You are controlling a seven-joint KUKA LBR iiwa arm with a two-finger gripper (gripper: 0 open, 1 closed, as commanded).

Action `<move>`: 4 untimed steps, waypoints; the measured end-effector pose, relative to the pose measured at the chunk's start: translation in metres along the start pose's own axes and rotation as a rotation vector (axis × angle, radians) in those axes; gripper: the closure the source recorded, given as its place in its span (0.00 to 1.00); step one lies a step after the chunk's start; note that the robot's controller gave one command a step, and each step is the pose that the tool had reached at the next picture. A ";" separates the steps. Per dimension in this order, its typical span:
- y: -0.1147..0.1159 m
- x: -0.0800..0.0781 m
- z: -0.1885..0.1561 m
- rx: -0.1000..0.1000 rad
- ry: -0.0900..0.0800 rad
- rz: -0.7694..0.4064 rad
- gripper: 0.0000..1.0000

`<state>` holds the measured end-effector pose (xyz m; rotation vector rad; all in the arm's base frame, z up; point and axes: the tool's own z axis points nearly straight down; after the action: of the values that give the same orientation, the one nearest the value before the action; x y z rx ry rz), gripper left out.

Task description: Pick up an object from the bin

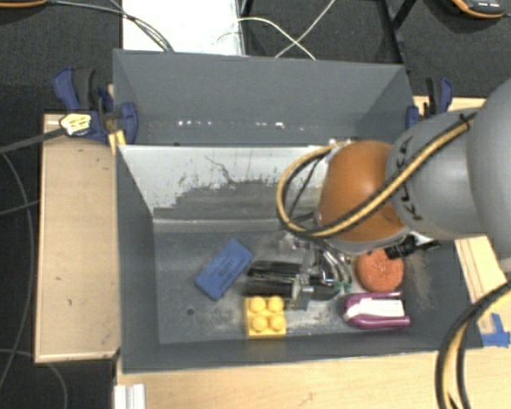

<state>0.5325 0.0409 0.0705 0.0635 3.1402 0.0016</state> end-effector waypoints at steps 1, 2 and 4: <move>-0.001 0.004 0.002 0.001 0.009 0.129 0.00; 0.004 0.016 0.000 0.000 0.000 0.073 0.00; 0.000 0.004 0.002 -0.001 0.008 0.126 1.00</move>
Offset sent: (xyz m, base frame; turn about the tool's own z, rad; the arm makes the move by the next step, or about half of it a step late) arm -0.0159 0.0047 -0.0005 0.0706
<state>0.5290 0.0406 0.0687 0.2612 3.1380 0.0031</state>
